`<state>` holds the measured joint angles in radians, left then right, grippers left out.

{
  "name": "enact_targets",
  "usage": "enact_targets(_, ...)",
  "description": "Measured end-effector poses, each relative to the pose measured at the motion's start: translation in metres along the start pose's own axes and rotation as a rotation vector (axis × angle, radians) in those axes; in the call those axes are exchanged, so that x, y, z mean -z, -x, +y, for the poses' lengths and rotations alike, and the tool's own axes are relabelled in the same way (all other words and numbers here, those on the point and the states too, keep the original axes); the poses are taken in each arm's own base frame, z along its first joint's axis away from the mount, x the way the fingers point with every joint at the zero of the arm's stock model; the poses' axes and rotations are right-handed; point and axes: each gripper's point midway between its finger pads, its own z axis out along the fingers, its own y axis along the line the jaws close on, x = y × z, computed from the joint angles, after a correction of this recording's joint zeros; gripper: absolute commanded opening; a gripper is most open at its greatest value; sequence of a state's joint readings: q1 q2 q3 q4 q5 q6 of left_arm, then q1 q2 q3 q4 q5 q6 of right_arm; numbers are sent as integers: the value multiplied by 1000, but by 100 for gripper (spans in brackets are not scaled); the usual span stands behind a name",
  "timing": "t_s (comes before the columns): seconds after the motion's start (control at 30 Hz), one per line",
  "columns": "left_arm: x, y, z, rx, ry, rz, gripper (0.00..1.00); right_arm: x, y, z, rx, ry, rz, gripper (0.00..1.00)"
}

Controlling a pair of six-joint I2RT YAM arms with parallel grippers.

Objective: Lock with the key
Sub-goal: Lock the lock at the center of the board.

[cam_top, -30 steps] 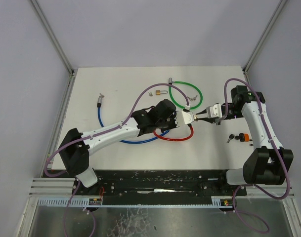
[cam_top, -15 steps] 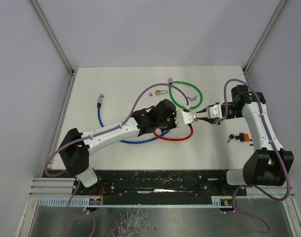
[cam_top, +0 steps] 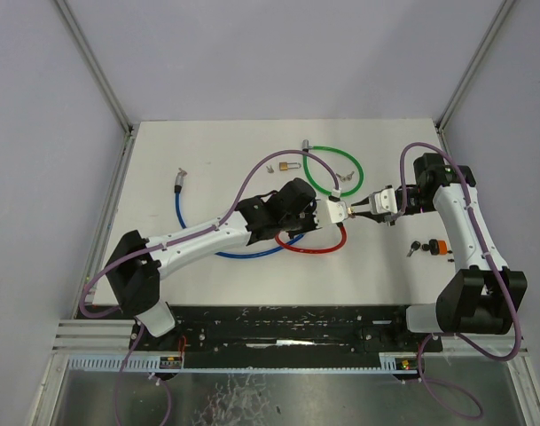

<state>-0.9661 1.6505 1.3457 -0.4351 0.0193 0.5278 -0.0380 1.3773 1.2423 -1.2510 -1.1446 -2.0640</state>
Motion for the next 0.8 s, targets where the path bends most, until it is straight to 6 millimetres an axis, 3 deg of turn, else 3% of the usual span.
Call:
enact_targets(0.4,0,0,0,0,0,1,0,0,1,-2,-10,-10,-6,15)
enact_targets(0.8,-1,-3,0,1,1,13,0,-3,1,-14,-282,-72,63,11)
